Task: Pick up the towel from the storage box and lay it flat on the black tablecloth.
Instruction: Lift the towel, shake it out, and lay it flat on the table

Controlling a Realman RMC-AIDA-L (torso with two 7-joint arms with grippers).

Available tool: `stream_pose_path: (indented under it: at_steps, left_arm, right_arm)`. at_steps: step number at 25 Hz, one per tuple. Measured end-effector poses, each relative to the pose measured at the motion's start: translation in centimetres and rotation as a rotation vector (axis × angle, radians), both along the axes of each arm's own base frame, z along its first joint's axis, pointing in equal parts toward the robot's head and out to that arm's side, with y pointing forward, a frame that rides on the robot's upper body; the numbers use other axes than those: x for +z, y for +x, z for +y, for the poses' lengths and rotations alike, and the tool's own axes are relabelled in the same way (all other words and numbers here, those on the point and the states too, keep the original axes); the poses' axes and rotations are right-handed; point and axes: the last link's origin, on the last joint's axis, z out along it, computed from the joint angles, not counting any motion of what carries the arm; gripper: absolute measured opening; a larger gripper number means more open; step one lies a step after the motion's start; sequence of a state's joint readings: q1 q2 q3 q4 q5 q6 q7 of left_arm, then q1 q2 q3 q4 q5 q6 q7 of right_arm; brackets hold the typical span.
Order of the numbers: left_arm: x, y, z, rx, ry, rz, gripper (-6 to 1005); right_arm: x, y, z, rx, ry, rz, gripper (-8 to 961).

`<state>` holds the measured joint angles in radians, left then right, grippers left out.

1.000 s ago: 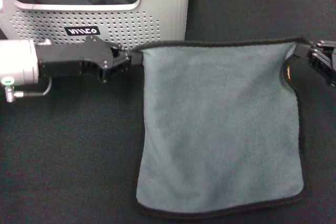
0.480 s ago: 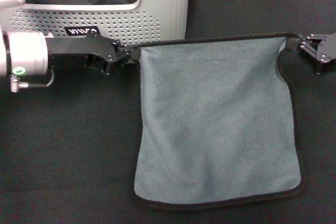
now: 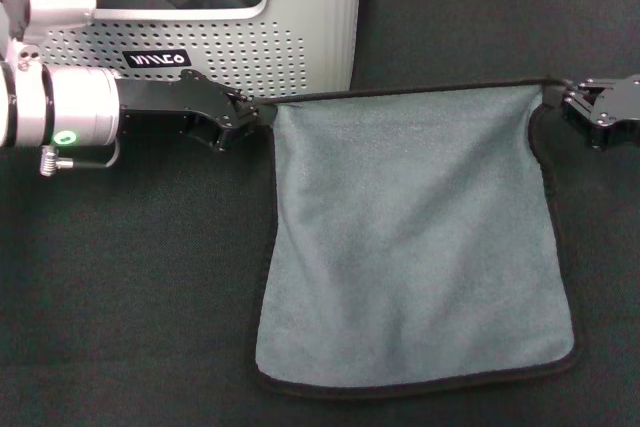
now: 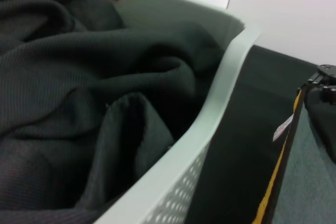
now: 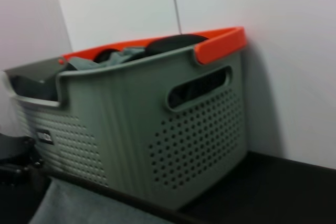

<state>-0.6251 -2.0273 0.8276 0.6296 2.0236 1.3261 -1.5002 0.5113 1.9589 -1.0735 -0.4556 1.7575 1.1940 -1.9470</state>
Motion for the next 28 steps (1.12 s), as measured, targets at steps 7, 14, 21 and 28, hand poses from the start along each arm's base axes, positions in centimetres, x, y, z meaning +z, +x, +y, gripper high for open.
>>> stream_pose_path:
  at_steps: [7,14,21,28]
  left_arm:
    - [-0.6,0.2,0.2,-0.013,0.011,0.025,13]
    - [-0.8,0.3,0.6,-0.015,0.029,0.046,13]
    - [-1.0,0.4,0.9,-0.020,0.049,0.060,13]
    - [-1.4,0.4,1.3,-0.032,0.067,0.103,13]
  right_arm:
    - [-0.2,0.5,0.4,-0.020,0.019,-0.041,35]
    - [-0.1,1.1,0.5,-0.031,0.046,-0.072,45]
    - [-0.1,1.2,0.5,-0.037,0.057,-0.081,56]
    - [0.0,1.5,0.7,-0.046,0.069,-0.097,67]
